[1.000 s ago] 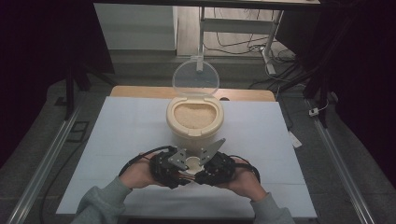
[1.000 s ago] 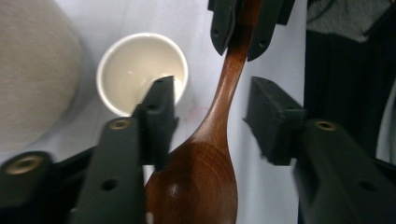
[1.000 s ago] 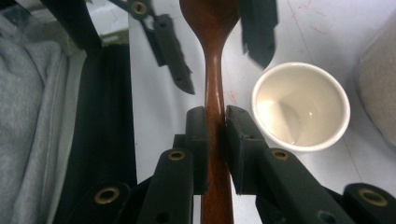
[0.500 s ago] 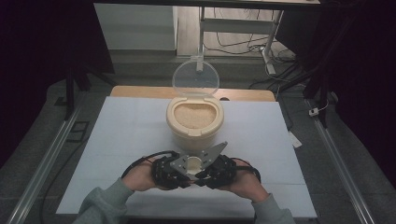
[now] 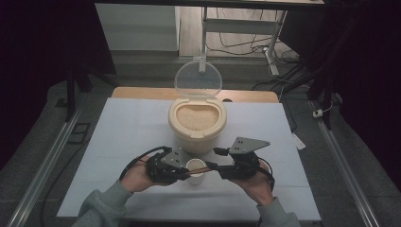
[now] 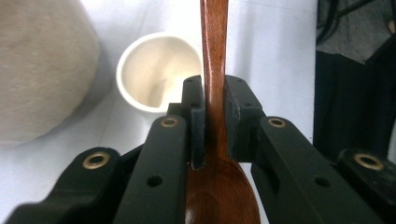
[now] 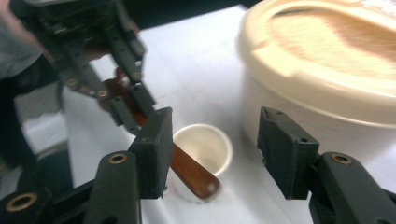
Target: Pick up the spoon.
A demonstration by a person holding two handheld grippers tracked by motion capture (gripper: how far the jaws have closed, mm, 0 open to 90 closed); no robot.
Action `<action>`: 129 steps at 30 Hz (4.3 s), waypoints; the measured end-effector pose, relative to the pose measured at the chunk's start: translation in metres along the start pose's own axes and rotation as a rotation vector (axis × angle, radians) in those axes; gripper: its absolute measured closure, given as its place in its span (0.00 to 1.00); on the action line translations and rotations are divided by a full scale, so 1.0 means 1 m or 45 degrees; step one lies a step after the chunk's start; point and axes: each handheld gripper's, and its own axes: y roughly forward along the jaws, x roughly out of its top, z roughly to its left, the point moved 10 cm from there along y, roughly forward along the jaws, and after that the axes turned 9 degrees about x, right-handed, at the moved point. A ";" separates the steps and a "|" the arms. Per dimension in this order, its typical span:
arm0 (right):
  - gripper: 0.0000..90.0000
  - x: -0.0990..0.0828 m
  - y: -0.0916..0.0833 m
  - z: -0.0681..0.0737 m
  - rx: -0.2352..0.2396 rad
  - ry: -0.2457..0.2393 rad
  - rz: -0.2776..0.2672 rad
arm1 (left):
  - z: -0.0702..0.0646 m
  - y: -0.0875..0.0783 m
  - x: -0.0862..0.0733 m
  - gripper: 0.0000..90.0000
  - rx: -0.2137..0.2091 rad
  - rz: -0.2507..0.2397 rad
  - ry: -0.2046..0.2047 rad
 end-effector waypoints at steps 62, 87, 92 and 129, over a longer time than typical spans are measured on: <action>0.59 0.009 0.021 0.008 -0.026 0.335 -0.376 | 0.003 -0.008 0.032 0.87 0.255 -0.293 -0.089; 0.92 0.026 0.017 0.026 0.121 0.313 -0.537 | 0.004 -0.012 0.034 0.85 0.301 -0.317 -0.093; 0.92 0.030 0.003 0.017 0.104 0.324 -0.611 | 0.009 -0.020 0.030 0.54 0.285 -0.357 -0.202; 0.92 0.048 -0.071 -0.011 -0.017 0.246 -0.817 | 0.046 -0.050 -0.146 0.21 0.449 -0.178 -0.708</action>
